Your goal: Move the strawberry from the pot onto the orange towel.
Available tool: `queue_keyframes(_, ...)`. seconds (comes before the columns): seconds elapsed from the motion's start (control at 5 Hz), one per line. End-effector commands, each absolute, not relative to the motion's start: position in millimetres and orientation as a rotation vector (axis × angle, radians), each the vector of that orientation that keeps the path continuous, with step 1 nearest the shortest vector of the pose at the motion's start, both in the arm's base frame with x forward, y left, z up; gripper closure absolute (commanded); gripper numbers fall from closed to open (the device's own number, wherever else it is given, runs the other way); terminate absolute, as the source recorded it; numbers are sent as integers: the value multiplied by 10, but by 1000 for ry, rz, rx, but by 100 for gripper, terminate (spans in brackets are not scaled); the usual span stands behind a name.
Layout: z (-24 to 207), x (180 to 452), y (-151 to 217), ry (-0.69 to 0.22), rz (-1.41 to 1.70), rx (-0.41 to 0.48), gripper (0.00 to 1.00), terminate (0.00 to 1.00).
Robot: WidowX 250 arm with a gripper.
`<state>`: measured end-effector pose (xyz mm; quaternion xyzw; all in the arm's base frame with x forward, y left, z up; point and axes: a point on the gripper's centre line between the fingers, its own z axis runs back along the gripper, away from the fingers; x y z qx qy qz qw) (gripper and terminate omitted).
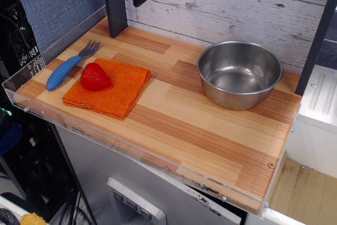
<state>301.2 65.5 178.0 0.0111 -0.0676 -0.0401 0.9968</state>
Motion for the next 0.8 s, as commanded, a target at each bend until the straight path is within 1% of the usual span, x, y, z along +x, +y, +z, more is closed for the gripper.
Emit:
queue_keyframes(0.0,1873,2876,635,-158,-86,43,0,0)
queue_keyframes(0.4,1873,2876,635,-158,-86,43,0,0)
queue_keyframes(0.6,1873,2876,635,-158,-86,43,0,100)
